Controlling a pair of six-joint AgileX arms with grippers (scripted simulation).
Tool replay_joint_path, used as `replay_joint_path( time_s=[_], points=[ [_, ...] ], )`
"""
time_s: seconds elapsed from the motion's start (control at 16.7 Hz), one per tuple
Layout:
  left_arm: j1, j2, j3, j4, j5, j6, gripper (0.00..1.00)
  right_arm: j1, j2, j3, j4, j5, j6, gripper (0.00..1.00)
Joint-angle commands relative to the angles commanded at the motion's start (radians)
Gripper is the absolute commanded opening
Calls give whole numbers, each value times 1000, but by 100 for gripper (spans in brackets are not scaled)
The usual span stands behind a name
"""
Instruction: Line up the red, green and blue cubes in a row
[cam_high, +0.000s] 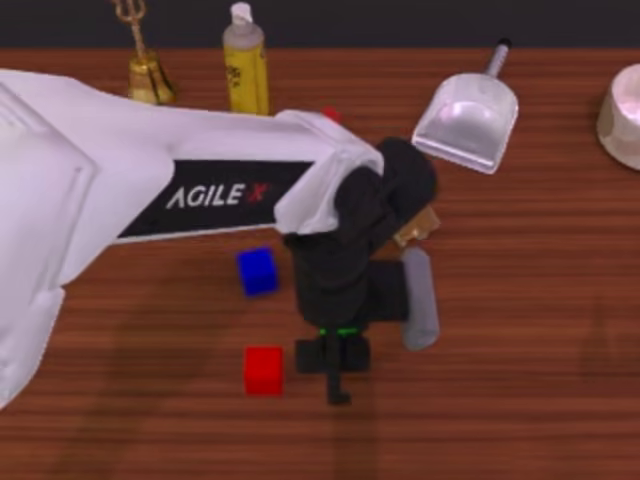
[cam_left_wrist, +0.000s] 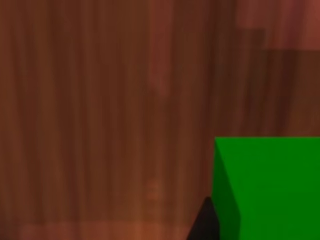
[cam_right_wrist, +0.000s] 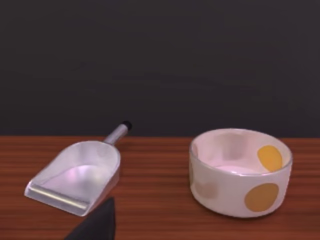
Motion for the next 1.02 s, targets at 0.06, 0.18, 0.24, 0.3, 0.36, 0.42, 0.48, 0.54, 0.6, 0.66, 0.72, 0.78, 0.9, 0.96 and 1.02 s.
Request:
replay_joint_path(
  time_s=[0.06,0.18,0.24,0.3,0.36,0.42,0.48,0.54,0.6,0.66,0.72,0.78,0.9,0.96,1.02],
  points=[
    [-1,9,-11,19,-1,0,0,0,0,0,0,0,0,100],
    [-2,14,-17,29,-1,0,0,0,0,0,0,0,0,100],
    [-2,14,-17,29,-1,0,0,0,0,0,0,0,0,100],
    [-2,14,-17,29,-1,0,0,0,0,0,0,0,0,100],
    [-2,14,-17,29,-1,0,8,0,0,0,0,0,0,100],
    [-2,14,-17,29,-1,0,15,0,0,0,0,0,0,100],
    [-2,14,-17,29,-1,0,23,0,0,0,0,0,0,100],
    [-2,14,-17,29,-1,0,30,0,0,0,0,0,0,100],
    [-2,14,-17,29,-1,0,38,0,0,0,0,0,0,100],
    [-2,14,-17,29,-1,0,45,0,0,0,0,0,0,100],
    [-2,14,-17,29,-1,0,53,0,0,0,0,0,0,100],
    [-2,14,-17,29,-1,0,60,0,0,0,0,0,0,100],
    [-2,14,-17,29,-1,0,75,0,0,0,0,0,0,100],
    [-2,14,-17,29,-1,0,83,0,0,0,0,0,0,100],
    [-2,14,-17,29,-1,0,90,0,0,0,0,0,0,100]
  ],
)
